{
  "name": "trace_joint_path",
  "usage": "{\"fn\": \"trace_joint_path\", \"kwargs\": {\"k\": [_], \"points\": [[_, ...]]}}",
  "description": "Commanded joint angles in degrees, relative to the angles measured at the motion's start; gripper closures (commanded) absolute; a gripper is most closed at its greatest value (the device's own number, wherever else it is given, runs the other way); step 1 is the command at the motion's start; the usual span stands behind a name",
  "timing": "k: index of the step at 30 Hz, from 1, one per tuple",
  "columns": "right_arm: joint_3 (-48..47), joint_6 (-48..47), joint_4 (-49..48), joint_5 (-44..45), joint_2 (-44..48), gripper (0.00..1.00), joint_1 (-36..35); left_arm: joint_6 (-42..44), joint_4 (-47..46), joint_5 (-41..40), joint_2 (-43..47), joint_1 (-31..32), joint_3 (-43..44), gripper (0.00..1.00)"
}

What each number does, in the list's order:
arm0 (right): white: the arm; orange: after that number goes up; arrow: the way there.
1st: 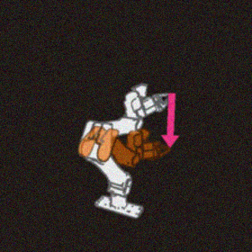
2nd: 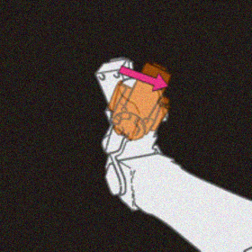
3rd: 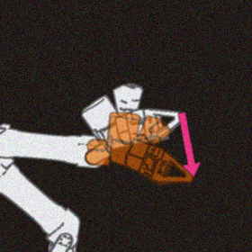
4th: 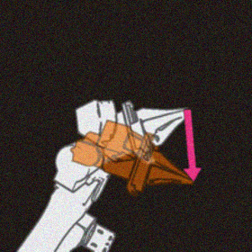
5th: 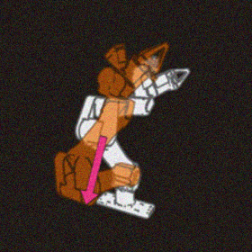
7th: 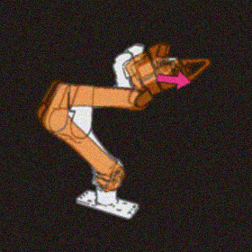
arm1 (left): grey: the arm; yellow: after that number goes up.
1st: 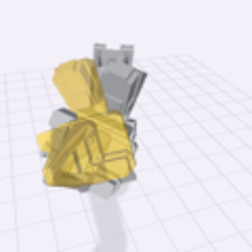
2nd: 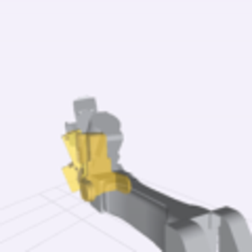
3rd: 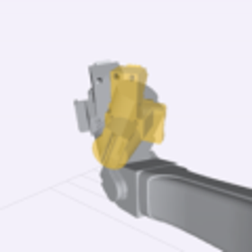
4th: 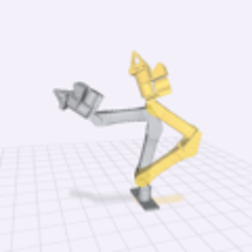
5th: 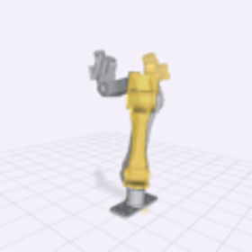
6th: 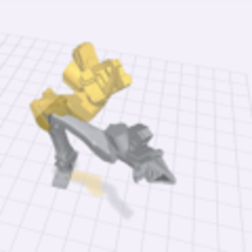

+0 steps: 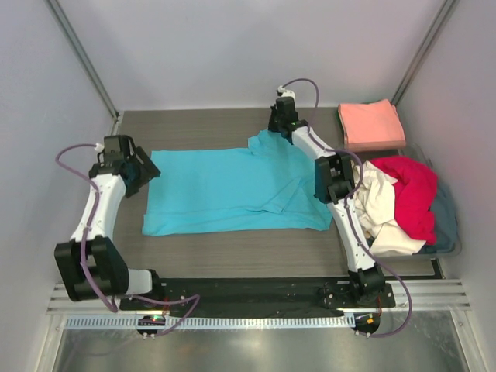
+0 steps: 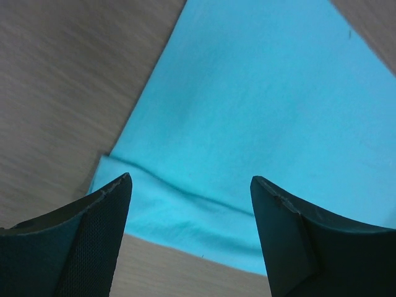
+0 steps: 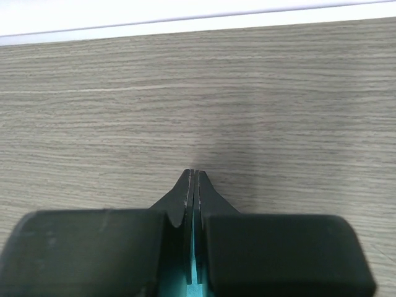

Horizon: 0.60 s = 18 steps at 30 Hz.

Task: Fold and stack the t-shirts
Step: Fold the tshirt

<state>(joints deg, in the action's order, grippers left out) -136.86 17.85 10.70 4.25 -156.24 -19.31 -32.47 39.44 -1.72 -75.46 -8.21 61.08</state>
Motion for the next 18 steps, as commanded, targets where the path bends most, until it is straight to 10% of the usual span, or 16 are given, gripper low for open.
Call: {"fn": "trace_joint_path", "kwargs": {"k": [1, 18], "points": [[4.2, -0.6, 2.4, -1.7, 3.0, 0.99, -0.3, -1.4, -2.9, -1.9, -8.2, -0.2, 8.7, 0.22], [13.6, 3.2, -4.0, -8.2, 8.1, 0.99, 1.2, 5.6, -7.4, -1.8, -50.8, -0.8, 40.2, 0.37]]}}
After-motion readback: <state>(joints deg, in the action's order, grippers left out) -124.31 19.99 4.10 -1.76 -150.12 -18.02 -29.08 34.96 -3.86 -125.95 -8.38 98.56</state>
